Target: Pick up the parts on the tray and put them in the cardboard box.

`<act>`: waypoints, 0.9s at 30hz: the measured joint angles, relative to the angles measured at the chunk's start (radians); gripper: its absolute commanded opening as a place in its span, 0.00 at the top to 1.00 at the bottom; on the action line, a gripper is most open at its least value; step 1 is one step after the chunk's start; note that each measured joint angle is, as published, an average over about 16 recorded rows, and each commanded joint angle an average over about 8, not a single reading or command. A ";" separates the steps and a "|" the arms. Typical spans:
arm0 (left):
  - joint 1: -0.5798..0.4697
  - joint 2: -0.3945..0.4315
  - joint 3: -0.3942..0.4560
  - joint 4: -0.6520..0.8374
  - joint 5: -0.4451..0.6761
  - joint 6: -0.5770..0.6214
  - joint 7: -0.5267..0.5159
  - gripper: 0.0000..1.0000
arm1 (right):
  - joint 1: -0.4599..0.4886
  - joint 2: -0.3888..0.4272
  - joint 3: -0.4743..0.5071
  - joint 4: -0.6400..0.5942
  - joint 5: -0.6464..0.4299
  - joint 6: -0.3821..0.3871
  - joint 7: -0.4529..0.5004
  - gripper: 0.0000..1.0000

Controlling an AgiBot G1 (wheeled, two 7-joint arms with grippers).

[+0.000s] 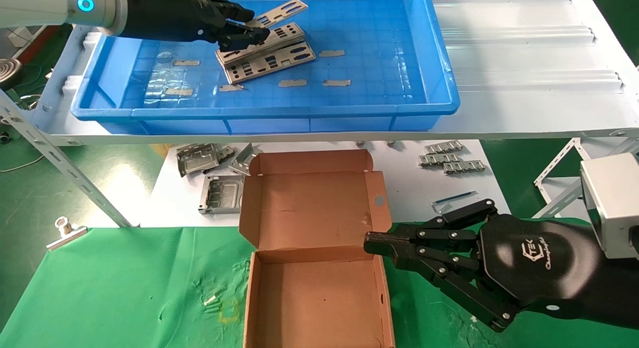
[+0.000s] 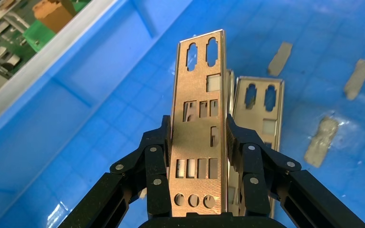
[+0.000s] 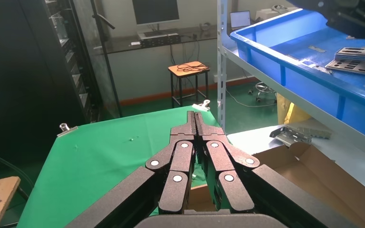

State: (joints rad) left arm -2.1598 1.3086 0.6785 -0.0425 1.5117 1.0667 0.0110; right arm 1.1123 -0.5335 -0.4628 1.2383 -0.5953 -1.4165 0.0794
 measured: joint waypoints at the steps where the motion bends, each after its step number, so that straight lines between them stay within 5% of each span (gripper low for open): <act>1: -0.003 -0.004 -0.003 -0.001 -0.004 0.015 0.003 1.00 | 0.000 0.000 0.000 0.000 0.000 0.000 0.000 1.00; 17: 0.002 -0.133 -0.056 -0.085 -0.126 0.473 0.137 1.00 | 0.000 0.000 0.000 0.000 0.000 0.000 0.000 1.00; 27: 0.134 -0.265 0.026 -0.372 -0.270 0.537 0.099 1.00 | 0.000 0.000 0.000 0.000 0.000 0.000 0.000 1.00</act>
State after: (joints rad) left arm -2.0254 1.0432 0.7044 -0.4141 1.2416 1.6040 0.1103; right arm 1.1123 -0.5335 -0.4628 1.2383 -0.5953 -1.4165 0.0794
